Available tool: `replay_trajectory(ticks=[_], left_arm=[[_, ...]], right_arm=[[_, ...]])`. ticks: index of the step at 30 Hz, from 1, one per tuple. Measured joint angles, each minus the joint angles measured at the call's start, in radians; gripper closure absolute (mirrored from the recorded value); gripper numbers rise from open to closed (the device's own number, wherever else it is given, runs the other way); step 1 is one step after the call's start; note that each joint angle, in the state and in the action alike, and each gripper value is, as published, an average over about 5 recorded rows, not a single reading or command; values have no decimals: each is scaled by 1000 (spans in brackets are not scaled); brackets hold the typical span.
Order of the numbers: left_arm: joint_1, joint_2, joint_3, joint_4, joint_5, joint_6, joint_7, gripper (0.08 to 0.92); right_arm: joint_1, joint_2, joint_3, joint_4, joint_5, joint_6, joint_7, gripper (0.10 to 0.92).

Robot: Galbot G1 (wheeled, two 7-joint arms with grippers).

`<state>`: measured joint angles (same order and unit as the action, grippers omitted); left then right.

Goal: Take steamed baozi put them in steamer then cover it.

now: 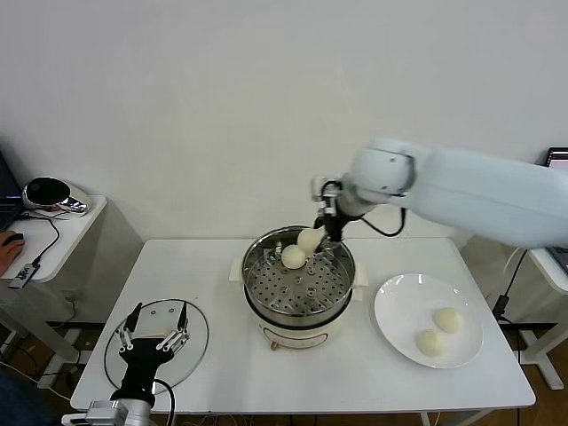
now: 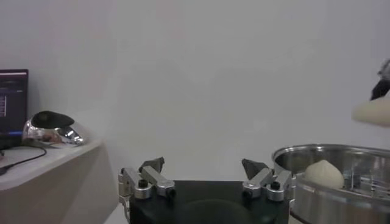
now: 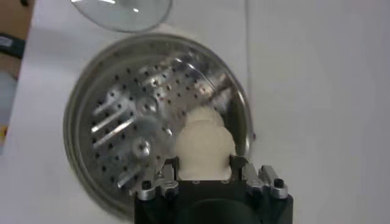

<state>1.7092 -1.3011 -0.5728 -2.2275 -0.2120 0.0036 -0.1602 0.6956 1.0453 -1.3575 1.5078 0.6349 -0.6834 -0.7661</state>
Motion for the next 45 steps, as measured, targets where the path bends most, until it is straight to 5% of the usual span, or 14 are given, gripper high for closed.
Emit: replay_trajectory(ticks=[25, 36, 45], left_arm=[[-15, -1, 12, -4, -2, -2, 0, 177], [-15, -3, 18, -10, 0, -1, 0, 177], [-17, 7, 20, -25, -1, 8, 0, 177]], right_arm=[[-171, 252, 15, -228, -22, -33, 26, 482], [-175, 250, 34, -238, -31, -29, 3, 229], [-52, 131, 12, -151, -64, 12, -102, 203]])
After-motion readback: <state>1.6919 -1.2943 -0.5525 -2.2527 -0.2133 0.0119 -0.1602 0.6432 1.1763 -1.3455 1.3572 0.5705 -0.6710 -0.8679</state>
